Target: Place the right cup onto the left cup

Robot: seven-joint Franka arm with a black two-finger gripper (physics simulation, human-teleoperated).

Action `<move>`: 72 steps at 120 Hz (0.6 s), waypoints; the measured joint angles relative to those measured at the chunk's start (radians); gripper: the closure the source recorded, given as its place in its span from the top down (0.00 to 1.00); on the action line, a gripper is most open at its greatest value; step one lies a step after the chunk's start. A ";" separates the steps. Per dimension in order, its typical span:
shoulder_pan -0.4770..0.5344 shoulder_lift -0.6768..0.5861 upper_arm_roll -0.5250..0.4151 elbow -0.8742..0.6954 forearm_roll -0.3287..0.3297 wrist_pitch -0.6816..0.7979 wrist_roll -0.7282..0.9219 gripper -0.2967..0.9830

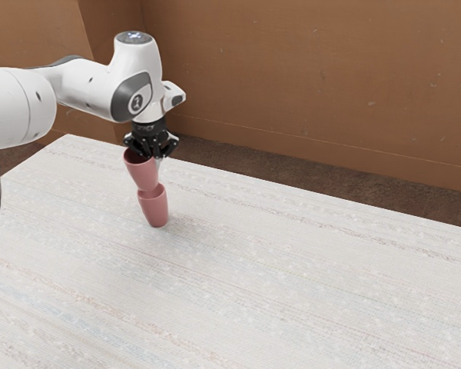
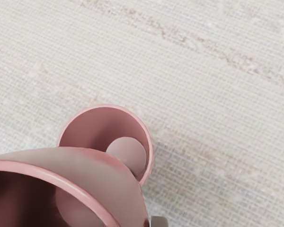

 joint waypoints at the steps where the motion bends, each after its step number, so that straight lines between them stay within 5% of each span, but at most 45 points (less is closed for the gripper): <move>1: 0.004 0.004 -0.002 0.005 0.000 -0.002 0.001 0.16; 27: 0.094 0.083 -0.070 0.076 -0.001 -0.036 0.017 0.16; 72: 0.110 0.148 -0.083 0.171 -0.010 -0.064 0.044 0.16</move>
